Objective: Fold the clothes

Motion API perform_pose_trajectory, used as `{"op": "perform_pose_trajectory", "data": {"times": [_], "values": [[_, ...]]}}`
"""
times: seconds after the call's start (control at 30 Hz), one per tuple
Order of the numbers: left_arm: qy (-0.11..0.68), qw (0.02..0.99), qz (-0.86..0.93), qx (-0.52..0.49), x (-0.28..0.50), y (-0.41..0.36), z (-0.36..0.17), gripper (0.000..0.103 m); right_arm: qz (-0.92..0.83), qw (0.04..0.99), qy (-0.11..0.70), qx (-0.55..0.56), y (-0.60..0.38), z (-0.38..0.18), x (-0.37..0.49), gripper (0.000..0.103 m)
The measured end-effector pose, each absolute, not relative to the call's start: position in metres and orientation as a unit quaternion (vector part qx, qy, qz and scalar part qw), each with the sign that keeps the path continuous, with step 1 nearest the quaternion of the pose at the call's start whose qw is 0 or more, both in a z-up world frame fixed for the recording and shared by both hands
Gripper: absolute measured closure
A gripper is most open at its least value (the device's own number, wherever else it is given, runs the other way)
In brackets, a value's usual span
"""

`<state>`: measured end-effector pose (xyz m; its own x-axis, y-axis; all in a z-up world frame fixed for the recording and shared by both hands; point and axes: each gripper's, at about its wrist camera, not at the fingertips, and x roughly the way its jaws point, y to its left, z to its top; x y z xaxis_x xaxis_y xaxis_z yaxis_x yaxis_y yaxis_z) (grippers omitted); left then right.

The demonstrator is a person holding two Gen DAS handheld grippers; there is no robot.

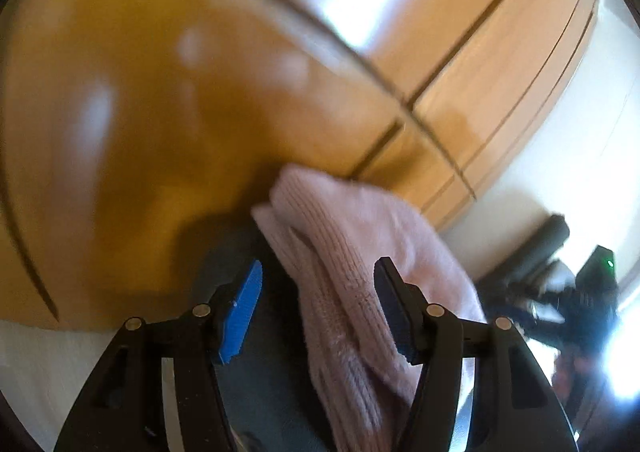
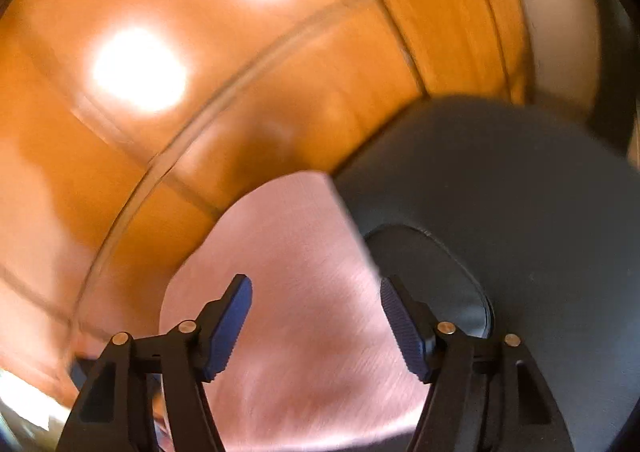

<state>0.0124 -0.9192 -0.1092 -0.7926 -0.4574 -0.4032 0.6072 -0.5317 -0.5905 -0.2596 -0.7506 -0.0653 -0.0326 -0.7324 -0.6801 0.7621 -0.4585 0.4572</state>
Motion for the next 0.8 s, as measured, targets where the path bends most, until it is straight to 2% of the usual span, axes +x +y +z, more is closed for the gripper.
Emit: {"op": "perform_pose_trajectory", "data": {"times": [0.03, 0.1, 0.23, 0.47, 0.63, 0.7, 0.77, 0.8], "values": [[0.373, 0.307, -0.871, 0.089, 0.019, -0.916, -0.105, 0.041, -0.716, 0.535, 0.046, 0.446, -0.746, -0.060, -0.248, 0.048], [0.364, 0.307, -0.877, 0.070, 0.030, -0.909, -0.097, 0.041, -0.707, 0.562, 0.101, 0.418, -0.742, -0.053, -0.223, 0.056], [0.346, 0.288, -0.890, 0.077, 0.004, -0.905, -0.079, 0.041, -0.677, 0.587, 0.177, 0.407, -0.777, -0.072, -0.159, 0.067], [0.370, 0.265, -0.877, 0.155, -0.056, -0.936, -0.106, 0.041, -0.640, 0.611, 0.228, 0.406, -0.780, -0.122, -0.098, 0.068], [0.364, 0.273, -0.866, 0.208, -0.058, -0.943, -0.129, 0.041, -0.648, 0.621, 0.219, 0.382, -0.763, -0.125, -0.097, 0.067], [0.365, 0.270, -0.858, 0.240, -0.062, -0.945, -0.143, 0.038, -0.647, 0.624, 0.216, 0.381, -0.754, -0.119, -0.102, 0.068], [0.354, 0.275, -0.864, 0.229, -0.058, -0.941, -0.146, 0.031, -0.657, 0.623, 0.197, 0.376, -0.733, -0.107, -0.112, 0.068], [0.348, 0.277, -0.867, 0.224, -0.056, -0.939, -0.146, 0.031, -0.673, 0.614, 0.189, 0.365, -0.720, -0.099, -0.119, 0.068]]}}
